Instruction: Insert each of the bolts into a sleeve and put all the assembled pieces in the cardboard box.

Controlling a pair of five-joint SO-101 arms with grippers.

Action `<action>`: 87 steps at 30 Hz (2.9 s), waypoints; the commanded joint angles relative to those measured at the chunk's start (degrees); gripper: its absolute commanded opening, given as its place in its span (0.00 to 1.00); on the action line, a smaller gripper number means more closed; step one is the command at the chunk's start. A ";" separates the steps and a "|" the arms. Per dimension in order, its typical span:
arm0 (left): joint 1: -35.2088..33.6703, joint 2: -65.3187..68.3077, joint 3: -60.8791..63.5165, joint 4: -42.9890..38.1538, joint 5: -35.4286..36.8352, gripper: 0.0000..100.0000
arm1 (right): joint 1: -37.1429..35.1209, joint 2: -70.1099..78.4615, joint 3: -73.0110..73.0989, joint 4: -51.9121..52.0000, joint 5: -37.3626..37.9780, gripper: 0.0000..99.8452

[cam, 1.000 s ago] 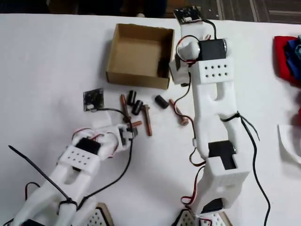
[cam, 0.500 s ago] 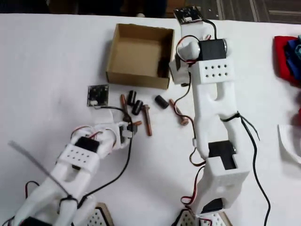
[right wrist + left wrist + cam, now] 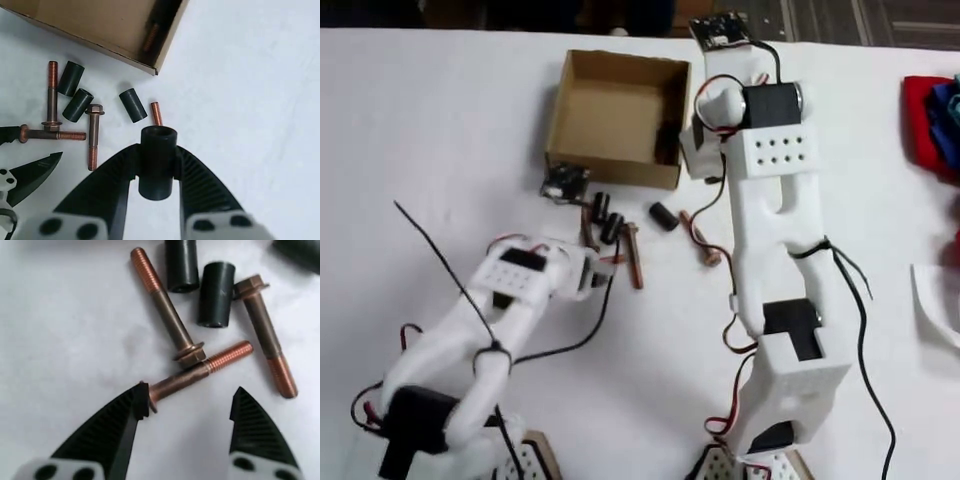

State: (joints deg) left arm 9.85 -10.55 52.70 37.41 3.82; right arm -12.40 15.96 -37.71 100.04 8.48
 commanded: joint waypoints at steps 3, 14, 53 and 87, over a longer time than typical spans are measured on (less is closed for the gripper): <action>-2.37 1.93 -5.05 9.67 -2.99 0.28 | 0.66 -4.44 -0.18 1.10 0.35 0.02; -9.93 2.02 -7.69 9.58 -13.71 0.28 | 0.66 -4.44 -0.18 1.10 0.35 0.02; -4.40 23.30 -33.80 24.44 -36.75 0.27 | 0.66 -4.53 -0.18 1.01 0.35 0.02; -19.96 32.09 -43.38 30.68 -92.66 0.03 | 5.14 -4.53 -0.18 1.01 0.35 0.02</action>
State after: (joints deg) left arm -10.99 19.43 11.65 70.46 -78.11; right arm -7.74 15.96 -37.71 100.04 8.48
